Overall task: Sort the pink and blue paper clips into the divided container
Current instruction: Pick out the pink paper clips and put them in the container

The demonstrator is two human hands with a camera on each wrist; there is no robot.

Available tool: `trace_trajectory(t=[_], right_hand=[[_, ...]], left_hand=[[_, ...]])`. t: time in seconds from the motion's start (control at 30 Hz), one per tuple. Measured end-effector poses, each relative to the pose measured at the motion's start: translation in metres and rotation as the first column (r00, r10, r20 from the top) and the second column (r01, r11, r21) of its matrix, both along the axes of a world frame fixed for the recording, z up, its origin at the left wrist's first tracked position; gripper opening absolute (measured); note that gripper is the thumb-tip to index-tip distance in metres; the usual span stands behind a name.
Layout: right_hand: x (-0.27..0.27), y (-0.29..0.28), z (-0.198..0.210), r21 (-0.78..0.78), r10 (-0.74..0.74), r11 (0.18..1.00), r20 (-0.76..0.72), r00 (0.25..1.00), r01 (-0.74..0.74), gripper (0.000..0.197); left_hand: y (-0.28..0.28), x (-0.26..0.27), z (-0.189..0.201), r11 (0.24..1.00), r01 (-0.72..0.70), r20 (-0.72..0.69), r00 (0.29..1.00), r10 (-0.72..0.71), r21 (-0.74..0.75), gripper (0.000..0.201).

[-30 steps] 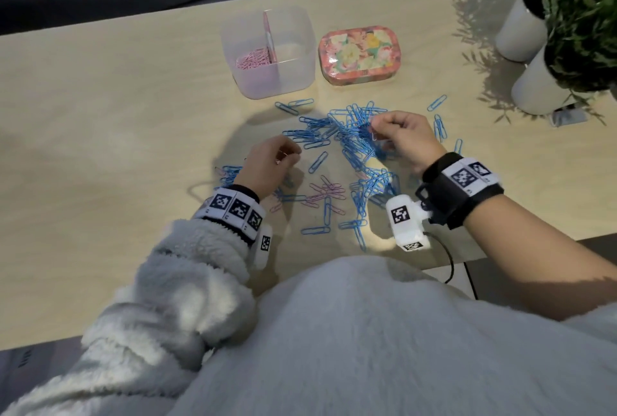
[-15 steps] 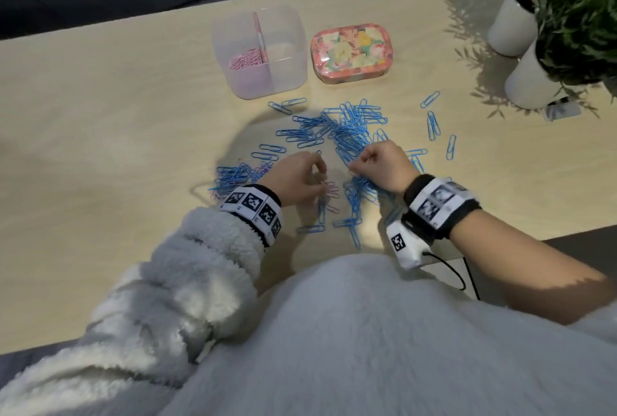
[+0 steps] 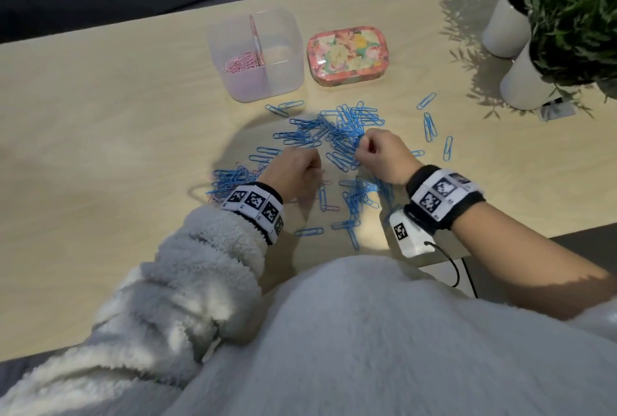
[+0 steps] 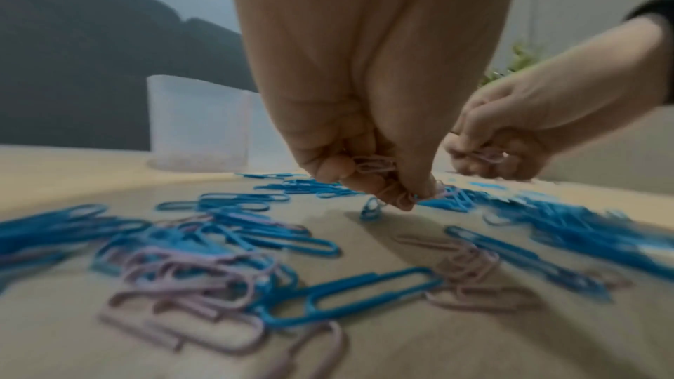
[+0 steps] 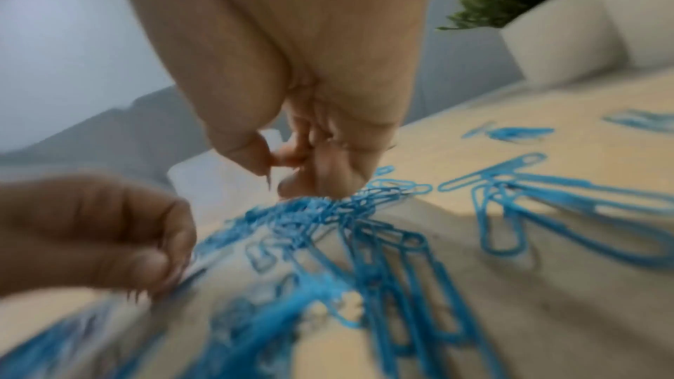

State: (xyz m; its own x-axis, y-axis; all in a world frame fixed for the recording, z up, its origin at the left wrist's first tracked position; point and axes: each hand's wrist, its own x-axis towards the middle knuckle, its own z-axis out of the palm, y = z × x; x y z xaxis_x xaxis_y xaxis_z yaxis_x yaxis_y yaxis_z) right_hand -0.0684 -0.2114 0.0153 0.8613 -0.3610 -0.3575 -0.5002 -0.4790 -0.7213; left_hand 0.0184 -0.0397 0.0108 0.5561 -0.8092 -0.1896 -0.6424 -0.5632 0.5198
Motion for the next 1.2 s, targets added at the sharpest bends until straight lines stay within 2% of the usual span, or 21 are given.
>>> trace_trajectory(t=[0.03,0.1,0.17,0.2,0.27,0.3,0.33,0.37,0.4,0.43,0.47,0.53,0.6,0.63,0.7,0.77,0.87,0.93,1.03,1.1,1.2], right_hand=[[-0.002,-0.001,0.004,0.161,-0.069,0.985,0.043,0.997,0.061,0.023],[-0.005,0.003,0.009,0.431,-0.193,0.889,0.045,0.98,0.155,0.023],[-0.005,0.013,0.008,0.507,-0.216,0.837,-0.042,0.976,0.207,0.025],[-0.004,0.02,0.008,0.452,-0.162,0.873,-0.083,0.983,0.182,0.026],[-0.001,0.033,0.005,0.154,0.08,0.986,-0.139,0.987,-0.058,0.025],[0.0,0.041,0.001,-0.026,0.203,0.977,-0.187,0.961,-0.211,0.027],[-0.001,0.048,-0.001,-0.181,0.278,0.927,-0.256,0.926,-0.329,0.027],[-0.003,0.056,-0.002,-0.276,0.3,0.881,-0.304,0.904,-0.385,0.024],[-0.004,0.061,-0.003,-0.321,0.292,0.864,-0.311,0.905,-0.389,0.02],[-0.003,0.063,-0.005,-0.329,0.275,0.869,-0.303,0.912,-0.371,0.017],[-0.002,0.061,-0.007,-0.298,0.243,0.896,-0.292,0.925,-0.33,0.016],[0.002,0.052,-0.013,-0.147,0.155,0.97,-0.251,0.956,-0.196,0.024],[0.005,0.039,-0.012,-0.01,0.037,0.999,-0.193,0.98,-0.039,0.027],[0.005,0.031,-0.009,0.017,-0.025,0.999,-0.164,0.986,0.028,0.024],[0.004,0.017,-0.002,-0.045,-0.104,0.994,-0.098,0.99,0.1,0.022],[-0.002,0.012,0.006,-0.209,-0.078,0.976,-0.065,0.995,0.063,0.01],[-0.016,0.027,0.005,-0.358,0.088,0.925,-0.128,0.988,-0.129,0.006],[-0.023,0.042,0.001,-0.341,0.149,0.917,-0.19,0.97,-0.208,0.013],[-0.026,0.051,-0.005,-0.334,0.142,0.916,-0.245,0.959,-0.221,0.015],[-0.022,0.053,-0.009,-0.29,0.138,0.933,-0.259,0.956,-0.213,0.009],[-0.014,0.051,-0.012,-0.216,0.188,0.942,-0.297,0.936,-0.258,0.023]], left_hand=[[0.005,0.003,0.001,0.995,-0.09,-0.066,0.994,0.087,-0.033,0.017],[0.015,0.009,-0.001,0.957,-0.275,-0.264,0.933,0.243,-0.09,0.015],[0.026,0.015,-0.004,0.9,-0.423,-0.462,0.822,0.333,-0.106,0.013],[0.031,0.017,-0.006,0.872,-0.482,-0.545,0.755,0.364,-0.086,0.014],[0.038,0.019,-0.006,0.799,-0.601,-0.71,0.568,0.417,-0.012,0.018],[0.039,0.019,-0.004,0.754,-0.657,-0.791,0.444,0.42,0.032,0.022],[0.039,0.018,-0.001,0.714,-0.695,-0.853,0.323,0.409,0.08,0.025],[0.038,0.017,0.003,0.688,-0.714,-0.886,0.23,0.403,0.128,0.026],[0.038,0.016,0.006,0.68,-0.714,-0.896,0.177,0.406,0.167,0.027],[0.037,0.014,0.008,0.692,-0.698,-0.889,0.181,0.421,0.185,0.029],[0.038,0.012,0.008,0.724,-0.669,-0.864,0.252,0.436,0.17,0.032],[0.04,0.006,0.008,0.824,-0.56,-0.738,0.522,0.428,0.082,0.034],[0.041,0.0,0.008,0.924,-0.382,-0.533,0.775,0.338,0.031,0.024],[0.041,-0.002,0.008,0.956,-0.29,-0.442,0.853,0.279,0.045,0.017],[0.042,-0.006,0.009,0.985,-0.123,-0.262,0.953,0.151,0.12,0.028],[0.043,-0.006,0.006,0.986,-0.038,-0.158,0.985,0.064,0.165,0.04],[0.042,-0.008,0.002,0.986,0.028,-0.064,0.998,-0.018,0.164,0.039],[0.037,-0.01,0.002,0.984,0.055,-0.039,0.998,-0.049,0.171,0.033],[0.03,-0.013,0.004,0.985,0.082,-0.012,0.997,-0.081,0.155,0.022],[0.025,-0.012,0.003,0.979,0.115,-0.001,0.993,-0.116,0.169,0.021],[0.02,-0.012,0.001,0.964,0.156,0.017,0.986,-0.163,0.214,0.024]])
